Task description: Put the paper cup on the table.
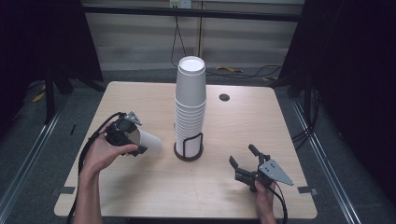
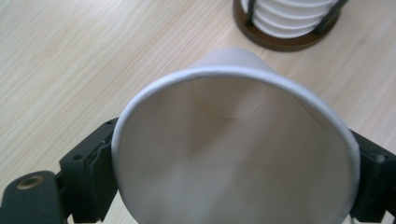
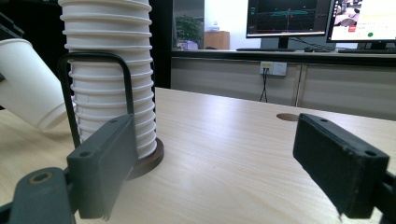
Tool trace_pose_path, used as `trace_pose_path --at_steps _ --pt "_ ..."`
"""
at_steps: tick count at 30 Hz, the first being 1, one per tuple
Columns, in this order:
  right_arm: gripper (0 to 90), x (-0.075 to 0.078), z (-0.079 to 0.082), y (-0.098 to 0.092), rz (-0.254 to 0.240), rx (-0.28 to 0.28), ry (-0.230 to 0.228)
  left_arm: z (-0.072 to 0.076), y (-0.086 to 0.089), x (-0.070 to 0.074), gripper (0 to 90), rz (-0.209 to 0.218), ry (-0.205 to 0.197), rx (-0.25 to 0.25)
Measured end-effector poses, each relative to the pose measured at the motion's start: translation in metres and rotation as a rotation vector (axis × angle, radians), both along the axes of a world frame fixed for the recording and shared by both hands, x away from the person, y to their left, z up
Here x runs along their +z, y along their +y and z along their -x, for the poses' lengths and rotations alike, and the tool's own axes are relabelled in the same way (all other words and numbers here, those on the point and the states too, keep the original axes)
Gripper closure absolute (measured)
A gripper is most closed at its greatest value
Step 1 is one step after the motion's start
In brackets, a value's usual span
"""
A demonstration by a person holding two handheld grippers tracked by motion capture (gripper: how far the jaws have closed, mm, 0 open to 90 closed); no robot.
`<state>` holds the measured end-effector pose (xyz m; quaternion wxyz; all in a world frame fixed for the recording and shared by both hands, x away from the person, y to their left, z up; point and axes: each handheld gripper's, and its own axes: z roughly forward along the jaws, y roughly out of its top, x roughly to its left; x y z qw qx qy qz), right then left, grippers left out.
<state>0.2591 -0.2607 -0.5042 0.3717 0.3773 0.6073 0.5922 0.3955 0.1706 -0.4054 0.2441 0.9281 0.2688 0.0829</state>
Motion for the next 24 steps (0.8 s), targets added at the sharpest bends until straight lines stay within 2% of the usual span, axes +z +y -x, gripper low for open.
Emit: trace_pose_path --at_steps 5,6,10,11,14,18,19,22,24 --pt "13.9 0.000 0.000 0.000 0.001 0.002 0.001 -0.003 -0.005 0.001 9.1 -0.029 0.014 -0.011" --pt "13.9 0.000 0.000 0.000 0.001 0.002 0.002 -0.003 -0.006 0.001 8.8 -0.039 0.027 -0.015" --pt "13.9 0.000 0.000 0.000 0.001 0.002 0.001 -0.007 -0.014 -0.002 7.7 -0.091 0.027 -0.026" --pt "13.9 0.000 0.000 0.000 -0.001 0.002 0.001 -0.006 -0.016 -0.002 7.5 -0.071 0.019 -0.023" --pt "13.9 0.000 0.000 0.000 0.000 0.002 0.002 -0.008 -0.018 -0.002 7.8 -0.062 0.023 -0.028" --pt "13.9 0.000 0.000 0.000 -0.001 0.002 0.003 -0.009 -0.019 -0.005 6.5 -0.040 0.001 -0.027" --pt "13.9 0.000 0.000 0.000 -0.001 0.002 0.003 -0.010 -0.020 -0.007 6.3 -0.030 0.001 -0.016" --pt "13.9 0.000 0.000 0.000 -0.001 0.002 0.003 -0.012 -0.021 -0.014 6.6 -0.012 0.018 -0.027" --pt "13.9 0.000 0.000 0.000 -0.001 0.001 0.003 -0.013 -0.023 -0.019 7.1 0.009 0.006 -0.033"
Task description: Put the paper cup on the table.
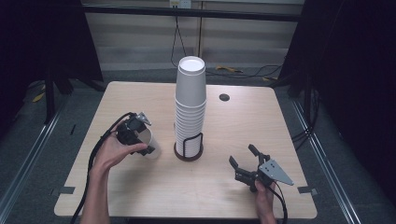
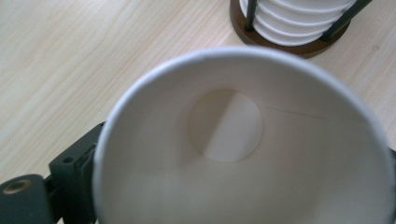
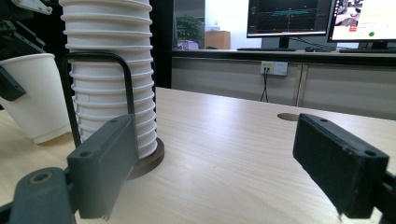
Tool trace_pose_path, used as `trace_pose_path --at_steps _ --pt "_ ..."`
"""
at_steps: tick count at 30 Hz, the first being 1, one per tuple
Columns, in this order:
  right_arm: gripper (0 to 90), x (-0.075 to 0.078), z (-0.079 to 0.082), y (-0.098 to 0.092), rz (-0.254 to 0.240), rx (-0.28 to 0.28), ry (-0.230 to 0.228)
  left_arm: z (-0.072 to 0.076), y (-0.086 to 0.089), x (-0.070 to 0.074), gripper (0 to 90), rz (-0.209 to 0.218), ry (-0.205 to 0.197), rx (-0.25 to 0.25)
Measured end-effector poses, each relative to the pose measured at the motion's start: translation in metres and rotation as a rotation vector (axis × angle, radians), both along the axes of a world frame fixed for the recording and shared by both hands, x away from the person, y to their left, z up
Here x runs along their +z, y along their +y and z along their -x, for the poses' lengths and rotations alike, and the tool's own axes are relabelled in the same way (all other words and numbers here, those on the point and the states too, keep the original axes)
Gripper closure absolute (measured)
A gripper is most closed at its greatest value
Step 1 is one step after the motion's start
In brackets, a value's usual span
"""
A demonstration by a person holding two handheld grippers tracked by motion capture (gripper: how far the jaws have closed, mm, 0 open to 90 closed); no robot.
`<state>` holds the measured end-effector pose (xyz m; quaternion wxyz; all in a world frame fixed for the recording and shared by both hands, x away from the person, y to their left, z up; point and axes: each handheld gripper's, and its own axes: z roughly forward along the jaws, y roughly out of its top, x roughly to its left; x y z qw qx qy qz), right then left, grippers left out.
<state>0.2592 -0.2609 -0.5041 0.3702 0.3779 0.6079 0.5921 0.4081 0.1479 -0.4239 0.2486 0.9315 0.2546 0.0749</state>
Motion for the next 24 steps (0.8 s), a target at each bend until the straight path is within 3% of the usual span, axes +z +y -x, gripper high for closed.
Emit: trace_pose_path --at_steps 2,4,8,12,16,21,24 --pt "13.9 0.000 0.000 0.000 0.000 0.000 0.000 -0.001 -0.001 -0.003 7.5 0.030 0.006 -0.001" --pt "13.9 0.000 0.000 0.000 0.000 0.000 0.000 -0.003 -0.002 -0.005 8.4 0.025 0.021 -0.020" --pt "13.9 0.000 0.000 0.000 0.000 0.000 0.000 -0.002 -0.001 -0.008 7.9 0.043 0.007 0.006" --pt "13.9 0.000 0.000 0.000 0.000 0.000 0.000 0.001 0.003 -0.015 7.3 0.081 -0.035 0.024" --pt "13.9 0.000 0.000 0.000 0.000 0.000 0.000 0.002 0.008 -0.021 10.0 0.149 -0.071 0.052" --pt "13.9 0.000 0.000 0.000 0.000 0.000 0.000 0.004 0.015 -0.027 10.8 0.209 -0.079 0.063" --pt "13.8 0.000 0.000 0.000 0.001 0.000 0.001 0.005 0.017 -0.032 12.9 0.214 -0.088 0.070"
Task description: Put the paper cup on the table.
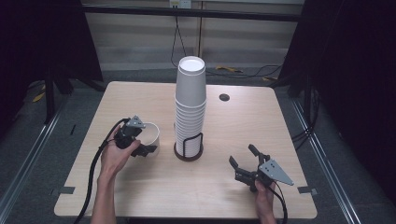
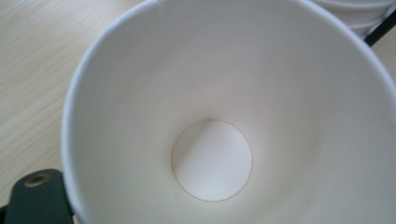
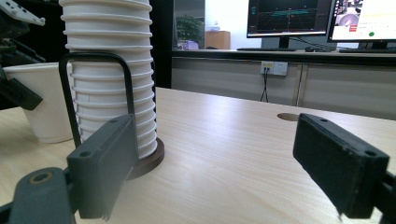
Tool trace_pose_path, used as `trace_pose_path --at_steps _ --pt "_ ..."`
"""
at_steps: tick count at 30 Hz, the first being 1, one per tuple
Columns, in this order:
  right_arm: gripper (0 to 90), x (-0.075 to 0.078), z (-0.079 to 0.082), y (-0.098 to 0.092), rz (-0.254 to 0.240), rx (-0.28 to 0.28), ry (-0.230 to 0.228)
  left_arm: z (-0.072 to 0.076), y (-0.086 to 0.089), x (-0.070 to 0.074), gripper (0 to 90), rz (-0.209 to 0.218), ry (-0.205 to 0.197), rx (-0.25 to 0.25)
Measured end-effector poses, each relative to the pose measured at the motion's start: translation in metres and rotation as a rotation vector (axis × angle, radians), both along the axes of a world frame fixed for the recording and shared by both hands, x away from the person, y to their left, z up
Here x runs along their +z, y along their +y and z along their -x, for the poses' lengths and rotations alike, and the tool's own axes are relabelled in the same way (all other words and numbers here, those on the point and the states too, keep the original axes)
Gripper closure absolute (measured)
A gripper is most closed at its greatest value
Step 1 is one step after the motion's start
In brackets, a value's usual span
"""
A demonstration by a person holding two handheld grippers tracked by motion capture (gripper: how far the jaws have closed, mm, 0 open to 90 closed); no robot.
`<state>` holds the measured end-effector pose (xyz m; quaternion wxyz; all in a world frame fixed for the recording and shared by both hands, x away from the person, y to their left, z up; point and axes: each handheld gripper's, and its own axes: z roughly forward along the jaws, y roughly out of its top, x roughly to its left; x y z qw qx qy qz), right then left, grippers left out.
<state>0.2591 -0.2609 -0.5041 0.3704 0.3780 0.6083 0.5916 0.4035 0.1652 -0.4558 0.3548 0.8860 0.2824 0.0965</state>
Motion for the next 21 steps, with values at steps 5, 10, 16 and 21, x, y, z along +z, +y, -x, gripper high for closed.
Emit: trace_pose_path --at_steps 5,10,16,21 --pt "13.8 0.000 0.000 0.000 -0.001 0.000 -0.001 0.003 0.003 -0.006 13.7 0.044 -0.005 0.023" --pt "13.8 0.000 0.000 0.000 -0.001 0.000 -0.001 0.008 0.008 -0.014 14.8 0.073 -0.016 0.043" --pt "13.8 0.000 0.000 0.000 -0.001 0.000 -0.001 0.013 0.013 -0.023 15.3 0.084 -0.023 0.059" --pt "13.7 0.000 0.000 0.000 -0.001 0.000 -0.002 0.020 0.019 -0.031 15.4 0.151 -0.007 0.098"
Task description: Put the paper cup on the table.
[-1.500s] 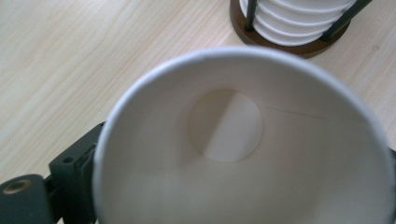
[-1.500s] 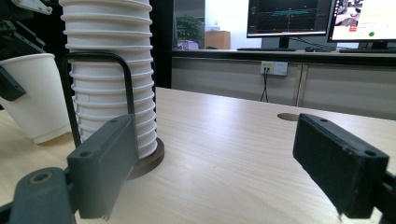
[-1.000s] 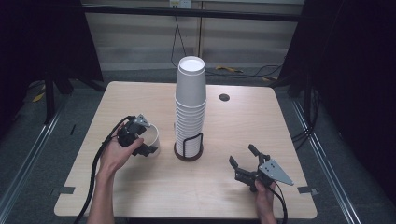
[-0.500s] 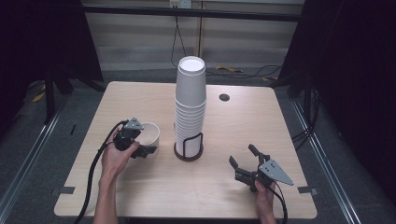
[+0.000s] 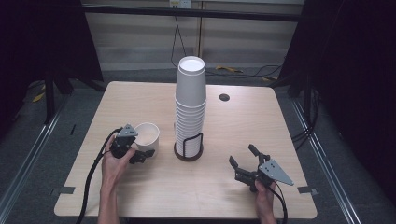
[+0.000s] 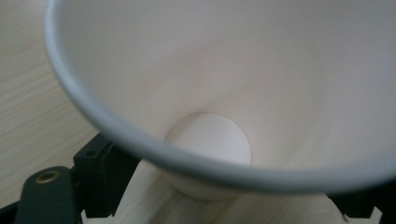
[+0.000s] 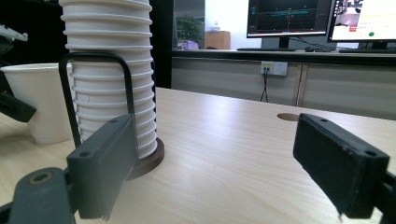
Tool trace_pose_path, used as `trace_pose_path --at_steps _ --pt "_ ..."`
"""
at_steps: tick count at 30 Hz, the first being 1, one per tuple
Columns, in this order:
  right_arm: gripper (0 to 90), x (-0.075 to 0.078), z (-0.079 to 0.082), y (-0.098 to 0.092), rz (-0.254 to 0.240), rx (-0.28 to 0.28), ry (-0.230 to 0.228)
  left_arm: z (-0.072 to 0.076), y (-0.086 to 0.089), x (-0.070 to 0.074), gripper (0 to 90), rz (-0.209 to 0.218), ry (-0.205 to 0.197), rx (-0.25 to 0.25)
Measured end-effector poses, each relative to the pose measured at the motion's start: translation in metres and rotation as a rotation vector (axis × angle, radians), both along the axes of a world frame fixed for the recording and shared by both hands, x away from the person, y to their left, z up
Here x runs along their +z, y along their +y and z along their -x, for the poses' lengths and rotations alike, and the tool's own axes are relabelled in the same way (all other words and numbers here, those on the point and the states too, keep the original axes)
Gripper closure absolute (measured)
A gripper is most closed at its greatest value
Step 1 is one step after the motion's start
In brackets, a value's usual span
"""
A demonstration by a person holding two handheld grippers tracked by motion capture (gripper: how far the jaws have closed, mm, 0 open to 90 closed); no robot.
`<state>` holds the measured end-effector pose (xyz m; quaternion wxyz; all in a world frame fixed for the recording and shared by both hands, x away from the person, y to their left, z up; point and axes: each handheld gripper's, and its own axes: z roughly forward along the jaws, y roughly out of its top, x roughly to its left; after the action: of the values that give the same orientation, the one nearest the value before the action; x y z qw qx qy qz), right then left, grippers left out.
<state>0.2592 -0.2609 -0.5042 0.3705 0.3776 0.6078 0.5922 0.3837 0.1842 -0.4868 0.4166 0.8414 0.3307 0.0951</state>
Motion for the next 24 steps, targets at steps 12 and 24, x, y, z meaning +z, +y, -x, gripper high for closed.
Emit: trace_pose_path --at_steps 12,24 --pt "13.7 0.000 0.000 0.000 0.000 -0.001 -0.002 0.027 0.006 -0.006 15.4 0.087 -0.092 0.133" --pt "13.8 0.000 0.000 0.000 0.000 -0.002 -0.001 0.060 0.006 -0.006 15.5 0.239 -0.199 0.187"
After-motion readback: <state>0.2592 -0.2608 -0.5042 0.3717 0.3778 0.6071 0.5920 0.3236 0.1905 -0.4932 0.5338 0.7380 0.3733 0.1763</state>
